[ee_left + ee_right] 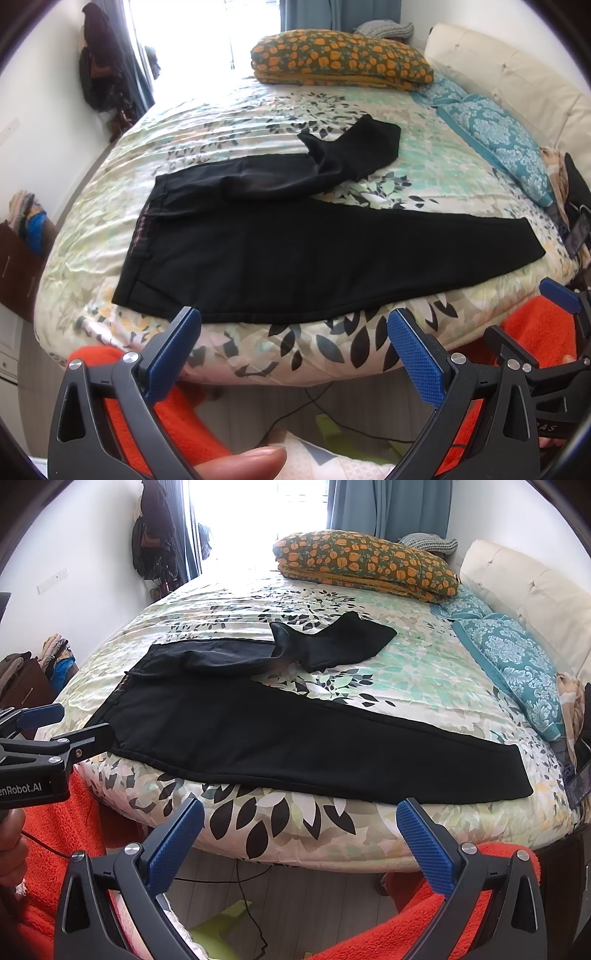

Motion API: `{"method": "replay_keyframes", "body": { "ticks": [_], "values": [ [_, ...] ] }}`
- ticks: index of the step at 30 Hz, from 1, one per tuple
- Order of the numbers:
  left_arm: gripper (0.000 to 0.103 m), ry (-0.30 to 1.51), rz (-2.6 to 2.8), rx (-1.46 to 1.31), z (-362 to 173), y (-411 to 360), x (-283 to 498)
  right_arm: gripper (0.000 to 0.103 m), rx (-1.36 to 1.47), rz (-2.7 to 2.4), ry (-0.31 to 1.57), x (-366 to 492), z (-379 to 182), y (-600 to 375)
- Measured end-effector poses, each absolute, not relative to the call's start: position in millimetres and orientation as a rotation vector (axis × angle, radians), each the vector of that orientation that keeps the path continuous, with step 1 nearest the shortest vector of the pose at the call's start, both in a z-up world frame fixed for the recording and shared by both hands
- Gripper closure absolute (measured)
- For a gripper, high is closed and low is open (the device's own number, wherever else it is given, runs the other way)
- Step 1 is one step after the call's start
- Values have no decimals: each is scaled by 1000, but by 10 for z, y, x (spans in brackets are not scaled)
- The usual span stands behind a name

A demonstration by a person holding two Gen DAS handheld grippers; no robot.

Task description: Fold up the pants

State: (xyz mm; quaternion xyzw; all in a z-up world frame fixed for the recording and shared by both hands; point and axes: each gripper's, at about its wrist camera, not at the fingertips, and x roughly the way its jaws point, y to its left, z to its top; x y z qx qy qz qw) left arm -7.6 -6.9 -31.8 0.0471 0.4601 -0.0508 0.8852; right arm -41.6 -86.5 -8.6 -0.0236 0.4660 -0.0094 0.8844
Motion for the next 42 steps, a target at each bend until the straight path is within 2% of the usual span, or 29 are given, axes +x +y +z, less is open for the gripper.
{"method": "replay_keyframes", "body": {
  "ticks": [42],
  "values": [
    [1,960,-108,97,-339,-56,-70,0,-58,-1,995,-378,-157,-825]
  ]
}}
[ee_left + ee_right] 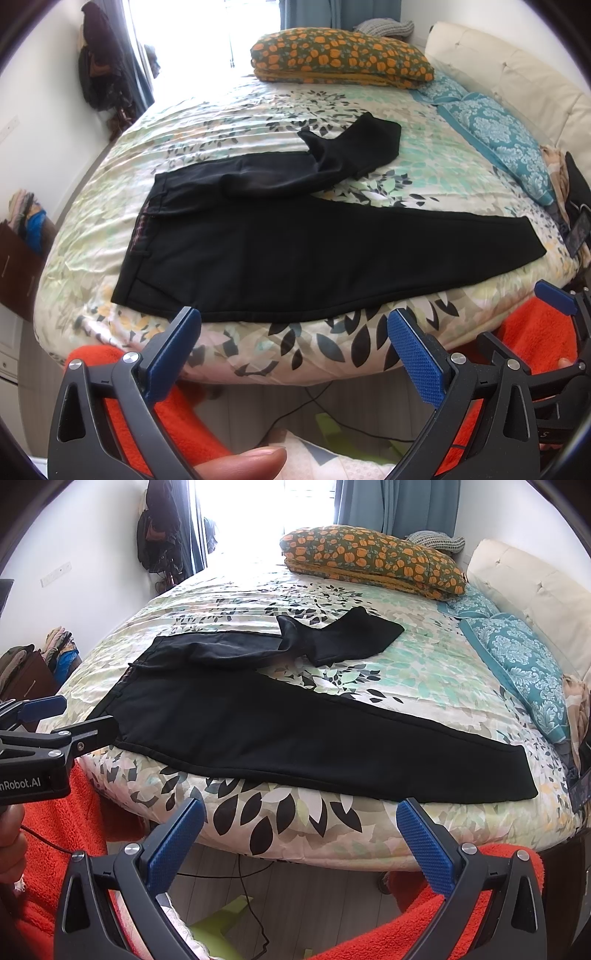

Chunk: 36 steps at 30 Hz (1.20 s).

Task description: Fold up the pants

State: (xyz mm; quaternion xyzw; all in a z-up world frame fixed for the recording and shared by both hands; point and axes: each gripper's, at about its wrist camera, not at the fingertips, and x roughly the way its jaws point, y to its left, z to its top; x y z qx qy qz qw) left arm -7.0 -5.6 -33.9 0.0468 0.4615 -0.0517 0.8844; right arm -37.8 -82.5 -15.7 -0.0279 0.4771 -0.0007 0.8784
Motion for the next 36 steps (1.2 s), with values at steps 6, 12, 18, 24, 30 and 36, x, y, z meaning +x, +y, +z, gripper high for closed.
{"method": "replay_keyframes", "body": {
  "ticks": [6,12,18,24,30,36],
  "values": [
    [1,968,-107,98,-381,-58,-74,0,-56,0,1003,-366,-183,-818],
    [1,981,-108,97,-385,-50,-42,0,-55,1,1014,-344,-216,-826],
    [1,991,-109,94,-388,-40,-6,0,-57,5,1020,-333,-240,-820],
    [1,995,-109,94,-392,-40,4,0,-57,9,1029,-322,-271,-811],
    [1,996,-109,95,-398,-39,7,0,-55,9,1025,-314,-278,-811],
    [1,1017,-104,107,-459,-72,123,0,-41,8,1042,-289,-344,-870]
  ]
}}
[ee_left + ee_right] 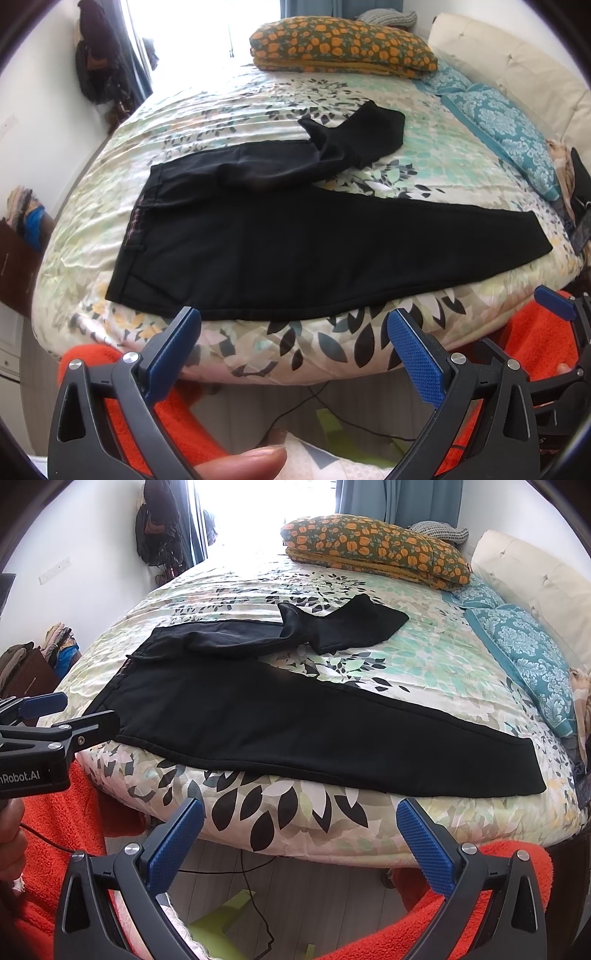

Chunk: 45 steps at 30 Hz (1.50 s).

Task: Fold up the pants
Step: 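Grasp the hem of the folded-back black trouser leg with the right tool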

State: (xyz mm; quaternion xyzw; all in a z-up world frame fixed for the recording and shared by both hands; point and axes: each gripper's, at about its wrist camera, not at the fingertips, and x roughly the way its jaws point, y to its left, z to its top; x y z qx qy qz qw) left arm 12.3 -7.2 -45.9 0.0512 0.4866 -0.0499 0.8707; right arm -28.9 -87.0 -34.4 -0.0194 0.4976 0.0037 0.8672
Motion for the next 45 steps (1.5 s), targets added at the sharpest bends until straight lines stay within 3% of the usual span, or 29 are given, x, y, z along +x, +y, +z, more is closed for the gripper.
{"method": "replay_keyframes", "body": {
  "ticks": [12,17,25,30,34,35,37,38,39,45],
  "values": [
    [1,1043,-91,91,-625,-164,626,0,80,60,996,501,-512,-1727],
    [1,1090,-96,69,-854,-232,803,0,304,51,884,1682,-707,-2713],
    [1,1109,-38,67,-1023,-236,1082,0,368,-143,1060,4425,-1768,-3709],
    [1,1139,21,55,-1168,-108,1259,0,497,-248,1043,5214,-2161,-3875],
    [1,1169,48,63,-1303,-52,1342,0,332,-302,1074,5552,-2269,-3724],
    [1,1178,49,64,-1337,-53,1361,5,266,-270,1098,5626,-2272,-3616],
    [1,1196,51,68,-1394,-58,1380,50,83,-201,1114,5702,-2239,-3363],
    [1,1204,49,70,-1415,-70,1386,88,28,-187,1102,5687,-2189,-3296],
    [1,1209,47,73,-1422,-84,1381,97,31,-172,1089,5656,-2129,-3294],
    [1,1168,9,81,-1270,-169,1283,97,284,-295,790,4774,-1326,-3964]
  ]
}}
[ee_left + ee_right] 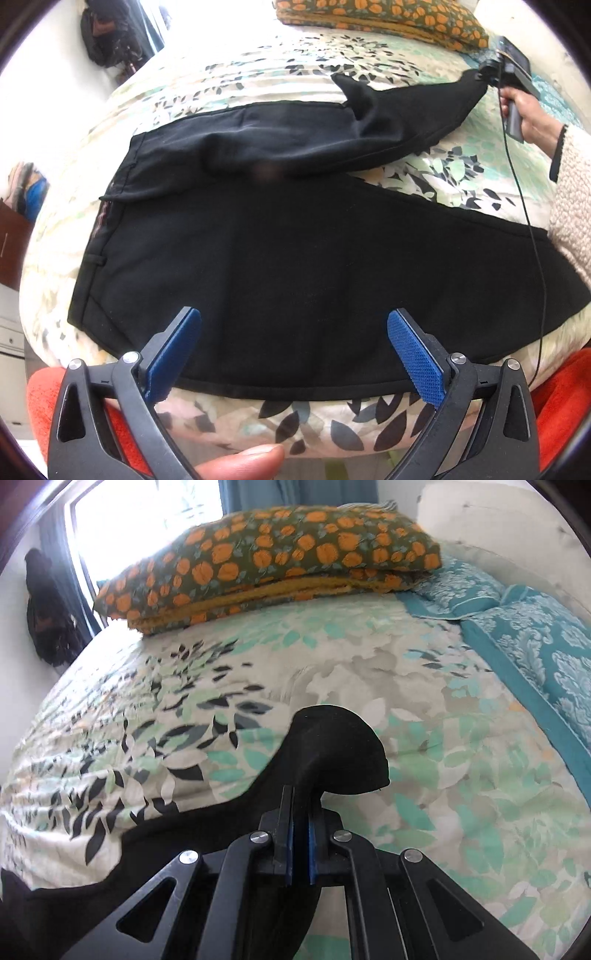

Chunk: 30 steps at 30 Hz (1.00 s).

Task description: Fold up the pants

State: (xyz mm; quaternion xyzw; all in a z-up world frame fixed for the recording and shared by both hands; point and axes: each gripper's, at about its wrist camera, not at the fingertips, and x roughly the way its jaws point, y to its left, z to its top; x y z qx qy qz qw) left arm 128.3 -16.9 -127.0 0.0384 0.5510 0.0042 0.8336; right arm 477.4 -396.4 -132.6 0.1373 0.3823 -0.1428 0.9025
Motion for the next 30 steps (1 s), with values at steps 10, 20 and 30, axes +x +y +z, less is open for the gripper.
{"method": "replay_keyframes", "body": {
  "ticks": [10,20,30],
  "values": [
    [1,1114,-75,93,-980,-337,940,98,493,-664,829,2898,-1610,-5047],
    [1,1058,-50,91,-795,-274,909,2,533,-622,843,2403,-1364,-5036],
    [1,1001,47,178,-1295,-152,1414,0,305,-240,1037,1163,-1145,-3168]
  ]
}}
